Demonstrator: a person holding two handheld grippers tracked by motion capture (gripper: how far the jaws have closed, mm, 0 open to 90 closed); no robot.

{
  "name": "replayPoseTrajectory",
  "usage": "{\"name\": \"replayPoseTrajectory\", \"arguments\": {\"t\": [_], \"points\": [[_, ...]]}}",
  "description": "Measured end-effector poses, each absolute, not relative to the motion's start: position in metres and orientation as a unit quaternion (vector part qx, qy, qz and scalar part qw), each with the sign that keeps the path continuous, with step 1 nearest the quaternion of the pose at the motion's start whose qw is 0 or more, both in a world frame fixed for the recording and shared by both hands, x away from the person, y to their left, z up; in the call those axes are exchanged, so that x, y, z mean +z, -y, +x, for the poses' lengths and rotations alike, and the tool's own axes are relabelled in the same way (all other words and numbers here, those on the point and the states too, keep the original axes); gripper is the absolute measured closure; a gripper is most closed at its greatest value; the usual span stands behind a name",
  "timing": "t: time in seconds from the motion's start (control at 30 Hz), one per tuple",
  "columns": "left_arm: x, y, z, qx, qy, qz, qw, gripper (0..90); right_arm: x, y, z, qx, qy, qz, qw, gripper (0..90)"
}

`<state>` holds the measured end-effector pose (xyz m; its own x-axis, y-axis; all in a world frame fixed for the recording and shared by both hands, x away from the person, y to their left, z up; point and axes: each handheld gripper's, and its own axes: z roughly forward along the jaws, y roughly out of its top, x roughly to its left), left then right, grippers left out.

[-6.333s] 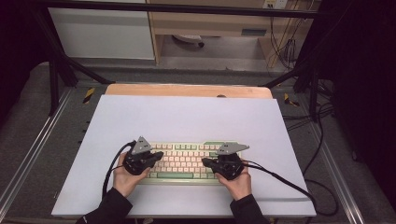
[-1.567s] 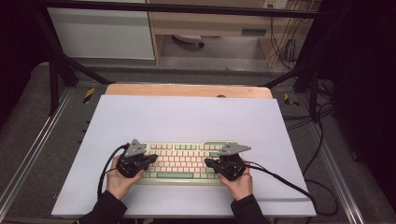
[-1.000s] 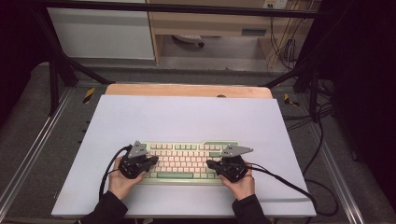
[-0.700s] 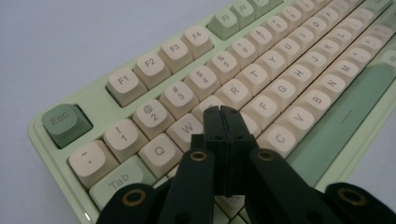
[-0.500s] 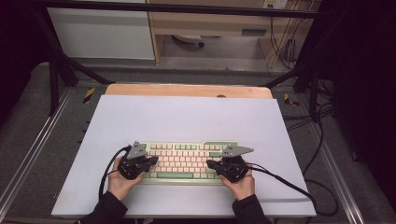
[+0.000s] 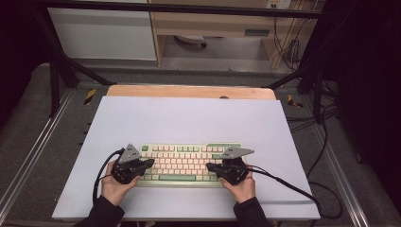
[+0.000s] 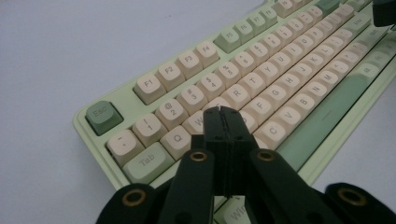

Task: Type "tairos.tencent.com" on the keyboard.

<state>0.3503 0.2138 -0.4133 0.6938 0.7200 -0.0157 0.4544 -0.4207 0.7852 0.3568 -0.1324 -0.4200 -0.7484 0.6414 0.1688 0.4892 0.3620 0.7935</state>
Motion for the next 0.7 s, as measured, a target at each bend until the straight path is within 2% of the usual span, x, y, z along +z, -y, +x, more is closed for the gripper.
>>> {"name": "replayPoseTrajectory", "arguments": {"t": [0.7], "points": [[-0.418, -0.216, 0.351, 0.16, -0.358, 0.827, 0.403, 90.0, -0.429, 0.109, 0.361, 0.441, -0.828, 0.337, 0.073, 90.0]]}}
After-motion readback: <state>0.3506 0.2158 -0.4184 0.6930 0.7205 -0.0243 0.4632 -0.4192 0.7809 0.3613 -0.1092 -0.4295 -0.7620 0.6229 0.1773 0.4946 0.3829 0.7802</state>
